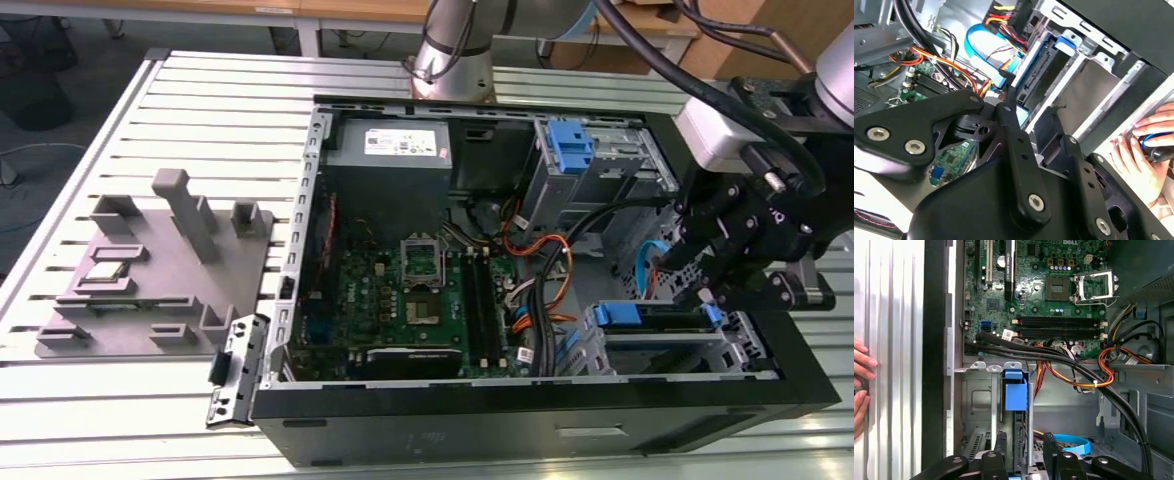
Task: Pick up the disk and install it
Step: 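Insert the disk into the insertion slot, then insert the first disk wire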
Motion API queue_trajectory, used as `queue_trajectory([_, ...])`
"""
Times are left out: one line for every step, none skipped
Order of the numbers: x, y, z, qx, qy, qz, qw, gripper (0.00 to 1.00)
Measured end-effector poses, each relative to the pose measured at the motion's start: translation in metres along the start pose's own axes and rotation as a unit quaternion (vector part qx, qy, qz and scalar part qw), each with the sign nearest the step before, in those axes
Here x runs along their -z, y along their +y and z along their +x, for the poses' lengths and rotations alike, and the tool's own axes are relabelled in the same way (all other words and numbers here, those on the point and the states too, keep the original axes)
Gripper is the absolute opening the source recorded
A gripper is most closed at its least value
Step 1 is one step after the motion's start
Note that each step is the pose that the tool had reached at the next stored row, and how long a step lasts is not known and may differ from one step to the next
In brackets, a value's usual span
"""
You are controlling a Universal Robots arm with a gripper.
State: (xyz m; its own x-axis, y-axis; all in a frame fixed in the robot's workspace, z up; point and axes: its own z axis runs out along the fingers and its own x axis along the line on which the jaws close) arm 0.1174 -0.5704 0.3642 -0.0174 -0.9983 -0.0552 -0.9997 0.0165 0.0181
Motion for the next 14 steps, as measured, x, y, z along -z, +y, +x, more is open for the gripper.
queue_trajectory([-0.0007,0.0,-0.0012,0.0,-0.001,0.0,1.0,0.42])
queue_trajectory([-0.0014,0.0,-0.0017,0.0,-0.0023,-0.0001,1.0,0.42])
queue_trajectory([-0.0018,0.0,-0.0021,0.0,-0.0032,-0.0001,1.0,0.42])
queue_trajectory([-0.0019,0.0,-0.0023,0.0,-0.0033,-0.0001,1.0,0.42])
queue_trajectory([-0.0018,0.0,-0.0023,0.0,-0.0032,-0.0001,1.0,0.42])
queue_trajectory([-0.0018,0.0,-0.0024,0.0,-0.0033,-0.0001,1.0,0.42])
queue_trajectory([-0.0018,0.0,-0.0023,0.0,-0.0034,-0.0001,1.0,0.42])
queue_trajectory([-0.0018,0.0,-0.0023,0.0,-0.0034,-0.0001,1.0,0.42])
queue_trajectory([-0.0018,0.0,-0.0023,0.0,-0.0034,-0.0001,1.0,0.42])
queue_trajectory([-0.0018,0.0,-0.0023,0.0,-0.0034,-0.0001,1.0,0.42])
queue_trajectory([-0.0018,0.0,-0.0023,0.0,-0.0034,-0.0001,1.0,0.42])
queue_trajectory([-0.0019,0.0,-0.0023,0.0,-0.0034,-0.0001,1.0,0.42])
queue_trajectory([-0.0018,0.0,-0.0023,0.0,-0.0034,-0.0001,1.0,0.42])
queue_trajectory([-0.0018,0.0,-0.0023,0.0,-0.0034,-0.0001,1.0,0.42])
